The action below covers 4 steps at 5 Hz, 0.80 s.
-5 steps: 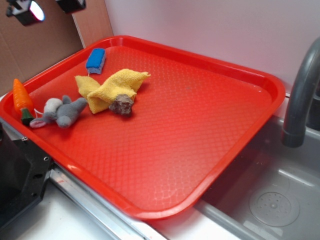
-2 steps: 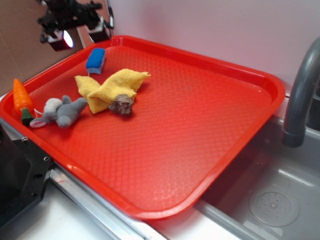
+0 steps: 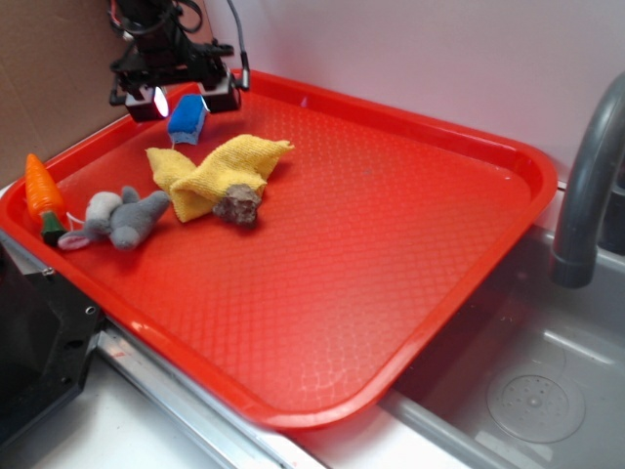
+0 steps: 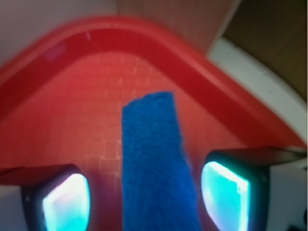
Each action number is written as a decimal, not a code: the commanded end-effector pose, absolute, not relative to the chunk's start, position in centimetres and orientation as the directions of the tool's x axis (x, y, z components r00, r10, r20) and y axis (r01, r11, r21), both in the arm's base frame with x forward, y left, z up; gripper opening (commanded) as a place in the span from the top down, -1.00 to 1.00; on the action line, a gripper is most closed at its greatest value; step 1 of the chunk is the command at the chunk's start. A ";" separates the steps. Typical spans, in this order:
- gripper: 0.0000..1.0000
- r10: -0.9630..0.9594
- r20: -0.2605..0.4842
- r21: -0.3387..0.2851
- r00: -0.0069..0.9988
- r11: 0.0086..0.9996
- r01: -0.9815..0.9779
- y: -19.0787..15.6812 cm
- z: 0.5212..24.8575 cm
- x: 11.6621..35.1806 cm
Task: Grab the blue sponge.
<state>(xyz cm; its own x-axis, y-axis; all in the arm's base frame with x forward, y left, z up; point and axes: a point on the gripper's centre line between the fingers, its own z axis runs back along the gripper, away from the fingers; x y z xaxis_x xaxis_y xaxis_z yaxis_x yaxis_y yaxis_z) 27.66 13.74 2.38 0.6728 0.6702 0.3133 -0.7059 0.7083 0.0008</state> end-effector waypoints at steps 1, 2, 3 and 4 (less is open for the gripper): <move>-0.83 0.691 0.341 0.004 0.638 0.677 -0.736 14.6 2.5 28.5; 1.00 0.692 0.335 0.006 0.639 0.677 -0.736 14.4 1.9 28.5; 1.00 0.704 0.333 0.019 0.627 0.660 -0.751 14.3 2.4 28.3; 1.00 0.702 0.288 0.023 0.651 0.675 -0.738 14.5 4.4 28.1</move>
<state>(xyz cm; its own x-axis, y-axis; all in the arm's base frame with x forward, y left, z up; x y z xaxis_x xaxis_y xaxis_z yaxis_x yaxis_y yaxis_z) 27.57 13.20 2.08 0.6786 0.7007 0.2204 -0.7261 0.6852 0.0572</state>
